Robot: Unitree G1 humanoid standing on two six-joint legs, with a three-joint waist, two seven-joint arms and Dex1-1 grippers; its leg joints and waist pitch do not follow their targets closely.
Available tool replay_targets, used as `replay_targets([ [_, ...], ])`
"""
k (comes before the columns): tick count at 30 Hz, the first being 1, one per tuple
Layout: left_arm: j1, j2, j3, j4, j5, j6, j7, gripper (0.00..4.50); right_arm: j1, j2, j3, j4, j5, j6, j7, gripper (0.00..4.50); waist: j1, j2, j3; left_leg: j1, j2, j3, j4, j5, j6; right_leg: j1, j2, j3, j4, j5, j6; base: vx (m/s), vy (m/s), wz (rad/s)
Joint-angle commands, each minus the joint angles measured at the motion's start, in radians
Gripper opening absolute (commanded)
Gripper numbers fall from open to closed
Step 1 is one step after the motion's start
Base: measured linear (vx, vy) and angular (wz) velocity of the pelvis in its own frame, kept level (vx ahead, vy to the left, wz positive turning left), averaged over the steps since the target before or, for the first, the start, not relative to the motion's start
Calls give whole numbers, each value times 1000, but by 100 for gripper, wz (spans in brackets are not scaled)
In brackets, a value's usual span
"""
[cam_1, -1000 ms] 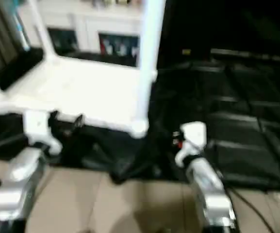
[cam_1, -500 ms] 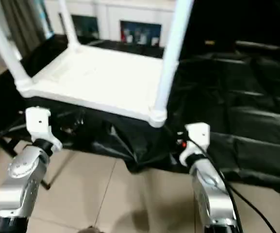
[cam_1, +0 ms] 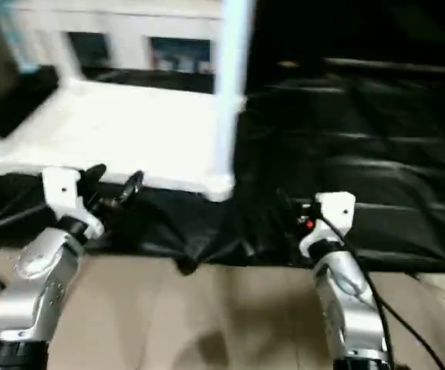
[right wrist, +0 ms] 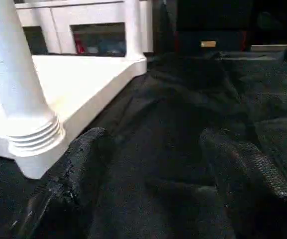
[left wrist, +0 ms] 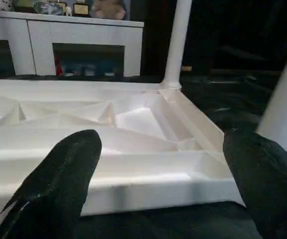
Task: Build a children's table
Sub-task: Move to table
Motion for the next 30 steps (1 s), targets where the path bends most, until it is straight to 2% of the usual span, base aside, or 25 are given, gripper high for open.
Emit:
replay_targets([
  [1, 3, 8, 8, 8, -3, -5, -2, 442, -24, -4, 17, -8, 2, 10, 16, 332, 8, 0, -68, 5, 39, -23, -76, -153, 127, 67, -64, 38, -63, -139, -243, 129, 6, 6],
  [5, 4, 9, 7, 9, -1, -6, 2, 442, -27, -15, 36, -10, -1, 14, 34, 332, 26, 1, -83, -6, 9, -26, -47, 34, 232, 102, -44, 43, -28, 137, -287, 155, 8, 12],
  [7, 4, 8, 5, 13, -2, -8, 3, 442, -29, -15, 42, -7, -7, 12, 37, 332, -1, 8, -92, 83, 48, -87, -37, 220, 384, 33, -11, 2, 43, 215, -203, 207, -3, 18],
  [8, 5, 7, 3, 16, -2, -10, 2, 442, -30, -12, 42, -5, -10, 12, 39, 332, -30, 16, -91, 204, 129, -167, -23, 316, 488, -116, -38, -14, 95, 35, -116, 175, -18, 15],
  [9, 5, 7, 2, 17, -2, -11, 2, 442, -31, -11, 42, -4, -11, 12, 39, 332, -44, 8, -101, 239, 175, -214, -23, 395, 547, -158, -61, -7, 123, -74, -39, 83, -51, -1],
  [10, 7, 6, -1, 17, -2, -12, 2, 442, -31, -10, 42, -4, -11, 11, 39, 332, -43, 0, -85, 208, 167, -219, -28, 468, 585, -190, -93, 17, 147, -116, 54, 83, -51, -1],
  [11, 11, 4, -4, 16, -2, -10, 0, 442, -32, -8, 43, -4, -12, 11, 37, 332, -37, -16, -79, 163, 105, -180, -16, 404, 522, -161, -96, 37, 105, -38, 42, -22, -55, -21],
  [12, 13, 4, -7, 15, -2, -10, -2, 442, -31, -4, 42, -5, -5, 17, 36, 332, 18, -75, -63, -37, -114, -60, 112, -19, 297, 79, -165, 188, -36, -29, -57, 0, 0, 0],
  [13, 13, 4, -7, 15, -2, -10, -2, 442, -30, -3, 42, -5, -4, 18, 36, 332, 31, -70, -64, -73, -94, -79, 171, -82, 235, 110, -215, 232, -52, -15, -167, 0, 0, 0],
  [14, 13, 4, -7, 15, -2, -10, -2, 442, -30, -3, 41, -5, -2, 20, 36, 332, 34, -72, -64, -108, -66, -101, 200, -50, 118, 135, -191, 208, -32, 91, -299, 131, -7, 24],
  [15, 13, 5, -7, 17, -3, -10, -3, 442, -29, -1, 43, -7, -1, 19, 33, 332, 36, -67, -44, -95, -69, -97, 190, -50, -29, 117, -125, 224, -42, 105, -400, 128, -4, -12],
  [16, 12, 5, -7, 18, -3, -10, -4, 442, -28, 2, 44, -9, 3, 20, 33, 332, 44, -38, -45, -97, -54, -110, 175, -29, -79, 119, -112, 237, -47, 79, -418, 128, -4, -12],
  [17, 12, 5, -8, 20, -3, -10, -5, 442, -26, 3, 46, -10, 2, 20, 31, 332, 47, -9, -36, -88, -22, -122, 83, 11, -126, 102, -43, 216, -55, -16, -342, 120, 26, -42],
  [18, 10, 5, -7, 25, -3, -13, -7, 442, -22, 3, 52, -12, -5, 18, 28, 332, 36, 50, -44, -19, 15, -116, -36, 9, -142, 58, 38, 141, -33, -111, -160, 98, 87, -62],
  [19, 9, 5, -6, 27, -3, -13, -8, 442, -21, 3, 54, -13, -7, 17, 27, 332, -4, 61, -13, 17, 98, -172, -99, -186, -165, -35, 67, 85, 69, -227, -80, 98, 87, -62],
  [20, 8, 5, -5, 30, -4, -14, -7, 442, -20, 3, 58, -14, -12, 17, 25, 332, 2, 44, -58, 98, 168, -230, -111, -340, -44, -59, 4, 35, 166, -217, -6, 127, 63, -49],
  [21, 8, 4, -5, 33, -3, -16, -7, 442, -18, 2, 61, -16, -17, 11, 27, 332, -5, 44, -68, 98, 141, -246, -106, -326, 84, -66, -6, 18, 161, -155, 23, 171, 6, -17],
  [22, 9, 5, -5, 37, -3, -18, -8, 442, -17, 2, 62, -17, -18, 10, 31, 332, -21, 49, -73, 121, 120, -234, -78, -229, 279, -111, -22, -2, 160, -66, 42, 171, 6, -17],
  [23, 10, 6, -6, 38, -4, -20, -8, 442, -16, 3, 61, -18, -19, 10, 32, 332, -28, 36, -62, 101, 106, -211, -80, -130, 400, -121, -29, -7, 163, -20, 53, 148, -7, -6],
  [24, 11, 7, -7, 39, -4, -20, -8, 442, -16, 3, 60, -18, -19, 10, 33, 332, -36, 11, -67, 105, 79, -186, -63, -16, 439, -133, -50, 7, 116, 48, 28, 142, -45, -4],
  [25, 11, 10, -8, 42, -7, -21, -9, 442, -17, 2, 58, -18, -18, 14, 32, 332, -37, 0, -64, 86, 44, -154, -51, -10, 413, -110, -61, 21, 67, 87, 0, 142, -45, -4],
  [26, 11, 12, -8, 43, -7, -21, -11, 442, -16, 1, 57, -19, -19, 14, 32, 332, -20, -72, -78, -18, -59, -80, 4, -100, 318, 38, -94, 95, -14, 19, -21, 120, -97, 1],
  [27, 11, 12, -8, 43, -7, -21, -11, 442, -16, 1, 57, -19, -19, 14, 32, 332, 7, -80, -64, -62, -87, -67, 97, -146, 270, 77, -176, 162, -78, -164, -53, 134, -93, -3],
  [28, 11, 13, -6, 44, -9, -22, -13, 442, -15, -1, 59, -20, -20, 14, 31, 332, 21, -71, -72, -100, -59, -98, 155, -59, 160, 111, -207, 169, -73, -298, -134, 134, -93, -3],
  [30, 19, 10, -2, 37, -29, -21, -35, 442, -14, -6, 64, -19, -21, 10, 32, 332, 28, -44, -60, -124, -42, -108, 114, 156, 57, 91, -162, 99, -48, 45, -237, 162, -58, -6],
])
